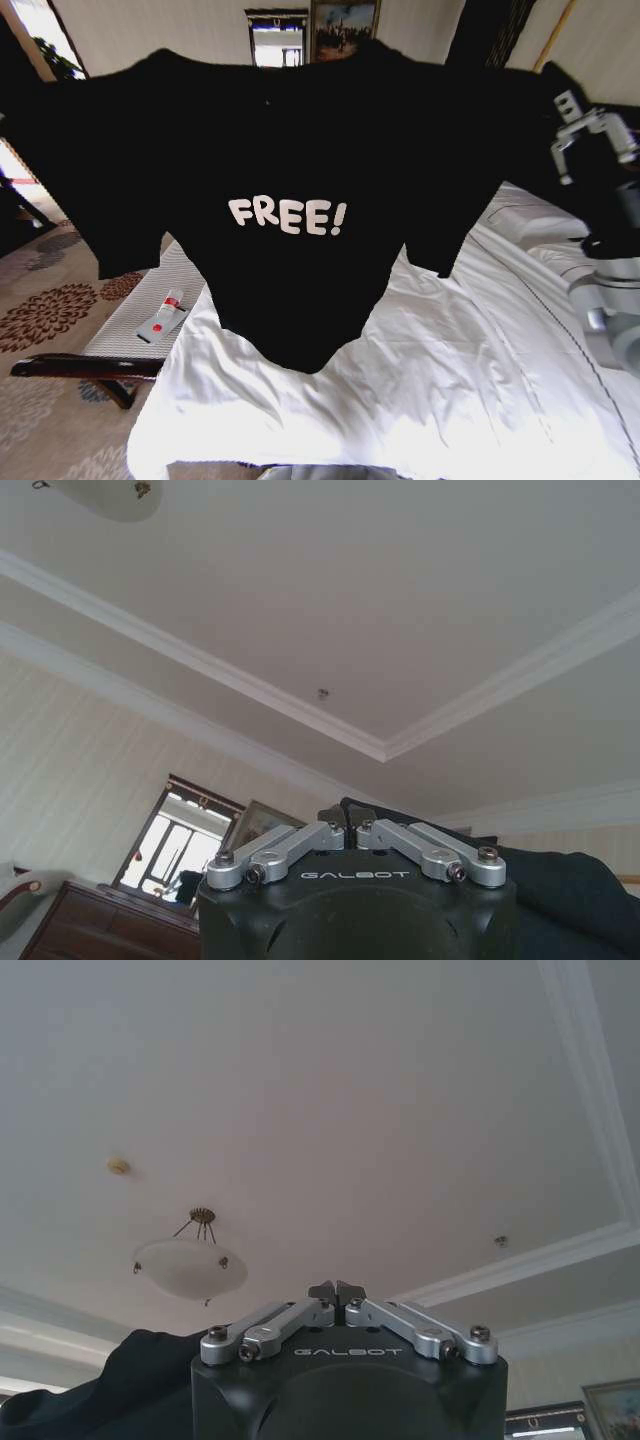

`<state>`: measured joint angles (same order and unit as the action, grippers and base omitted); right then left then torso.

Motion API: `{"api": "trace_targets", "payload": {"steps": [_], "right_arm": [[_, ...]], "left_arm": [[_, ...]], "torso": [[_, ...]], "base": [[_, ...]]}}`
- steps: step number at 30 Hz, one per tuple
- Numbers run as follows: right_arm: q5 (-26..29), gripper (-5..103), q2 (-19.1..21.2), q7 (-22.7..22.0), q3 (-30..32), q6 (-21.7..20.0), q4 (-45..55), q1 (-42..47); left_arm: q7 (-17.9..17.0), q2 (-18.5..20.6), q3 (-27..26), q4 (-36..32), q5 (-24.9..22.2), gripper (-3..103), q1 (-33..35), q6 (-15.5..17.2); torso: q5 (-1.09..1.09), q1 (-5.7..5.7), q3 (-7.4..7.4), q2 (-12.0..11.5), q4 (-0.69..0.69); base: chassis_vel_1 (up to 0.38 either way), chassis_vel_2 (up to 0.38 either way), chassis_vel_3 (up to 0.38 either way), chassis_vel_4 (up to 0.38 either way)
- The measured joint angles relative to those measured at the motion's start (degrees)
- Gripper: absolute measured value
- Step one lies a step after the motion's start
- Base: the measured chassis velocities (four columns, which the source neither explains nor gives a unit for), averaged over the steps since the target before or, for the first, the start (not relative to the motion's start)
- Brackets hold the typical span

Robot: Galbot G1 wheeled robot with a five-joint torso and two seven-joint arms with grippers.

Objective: Fold the clothes on the bed.

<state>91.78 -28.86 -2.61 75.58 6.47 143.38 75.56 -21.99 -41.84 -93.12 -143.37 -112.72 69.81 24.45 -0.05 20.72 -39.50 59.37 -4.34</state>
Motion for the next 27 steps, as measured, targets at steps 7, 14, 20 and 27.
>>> {"api": "trace_targets", "payload": {"steps": [7, 14, 20, 27], "right_arm": [[6.49, 0, 4.62, -0.32, 8.74, -0.87, -0.03, 0.37], [7.9, 0, 6.11, -0.12, 14.74, -3.35, -0.04, 1.26], [4.67, 0, 4.18, -0.54, 8.49, -3.79, -0.06, 0.82], [-4.94, 0, 1.27, -2.21, -7.7, -5.57, -0.16, -1.43]], "left_arm": [[0.04, 4.92, -8.78, 0.02, -8.11, 1, 0.05, -1.11], [-2.01, 6.65, -16.21, 0.03, -15.77, 1, 1.44, -0.11], [-2.69, 4.21, -10.27, 0.06, -10.86, 1, 1.61, 2.73], [-2.83, 2.02, 11.21, 0.18, 6.9, 1, -1.65, 4.77]], "torso": [[0.03, 0.0, 0.0, 0.0, 0.01], [0.01, -0.01, 0.01, 0.01, 0.01], [0.0, 0.0, 0.0, 0.01, 0.01], [0.02, 0.01, -0.01, -0.01, 0.01]], "base": [[0.0, 0.0, 0.0, 0.0], [0.0, 0.0, 0.0, 0.0], [0.0, 0.0, 0.0, 0.0], [0.0, 0.0, 0.0, 0.0]]}}
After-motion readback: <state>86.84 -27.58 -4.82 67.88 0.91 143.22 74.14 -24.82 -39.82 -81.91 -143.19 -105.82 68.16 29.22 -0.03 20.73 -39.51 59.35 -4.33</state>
